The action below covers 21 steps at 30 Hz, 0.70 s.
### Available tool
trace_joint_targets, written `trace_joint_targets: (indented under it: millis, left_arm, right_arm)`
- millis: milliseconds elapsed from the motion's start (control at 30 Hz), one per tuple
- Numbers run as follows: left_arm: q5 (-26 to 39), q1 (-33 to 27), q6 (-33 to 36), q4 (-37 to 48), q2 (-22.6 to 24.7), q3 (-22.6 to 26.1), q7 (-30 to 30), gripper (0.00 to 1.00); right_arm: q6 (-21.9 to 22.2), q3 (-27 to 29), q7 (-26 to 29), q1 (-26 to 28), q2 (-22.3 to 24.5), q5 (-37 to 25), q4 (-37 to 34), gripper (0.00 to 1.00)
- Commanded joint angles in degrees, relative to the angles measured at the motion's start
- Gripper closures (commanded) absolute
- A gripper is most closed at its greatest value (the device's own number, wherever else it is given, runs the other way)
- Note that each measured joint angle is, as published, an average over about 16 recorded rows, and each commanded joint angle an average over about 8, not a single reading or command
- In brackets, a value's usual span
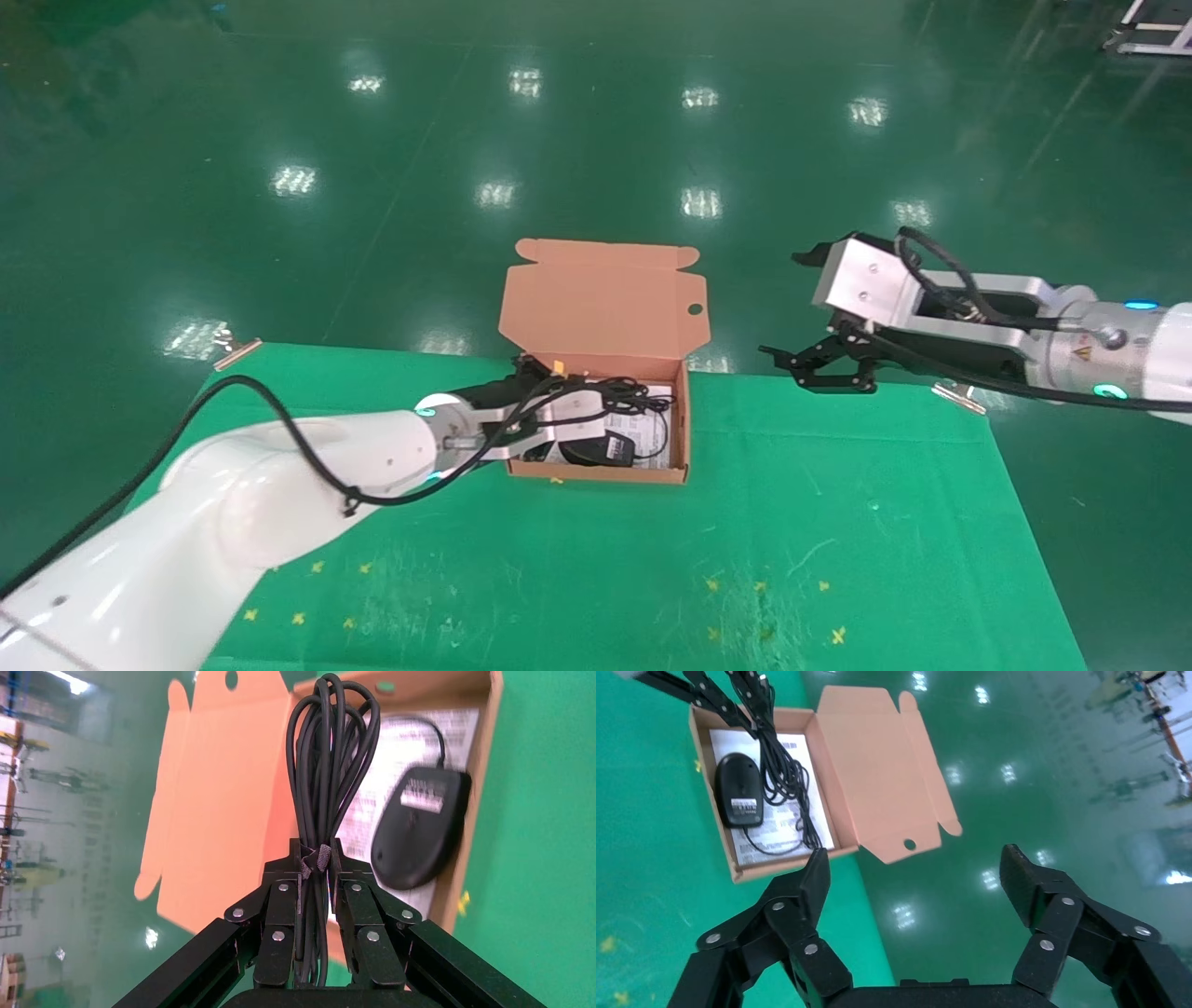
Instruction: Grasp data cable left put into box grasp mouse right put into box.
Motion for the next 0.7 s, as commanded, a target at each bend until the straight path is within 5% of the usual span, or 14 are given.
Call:
trace_joint_targets:
  millis: [33,100,367,700]
  left_arm:
    - [-0.75,-0.22,-2.03,2.88,1.65,0.46,1.34,1.00]
    - [-2.54,-0.51,-3.76,4.21,2.01,1.95,2.13,1.00]
    - [-7.00,-1.38,-7.01,7.08,2.61,6.13,2.98,0.01]
    - [-6.90,-1.40,-6.86,6.56,2.19,5.96,2.98,0.00]
  right_arm:
    - [0.27,0.03,3.96,-0.59,2.25,-1.56,4.25,0.00]
    - [0.17,-0.11,5.84,-0.49,2.74,-2.67,5.53,0.00]
    - [-0.14,-0.45,7.53,-0.16,3.02,-4.35,6.84,0.00]
    - [-0.15,-0.47,7.44,-0.03,2.75,-4.24,6.28,0.00]
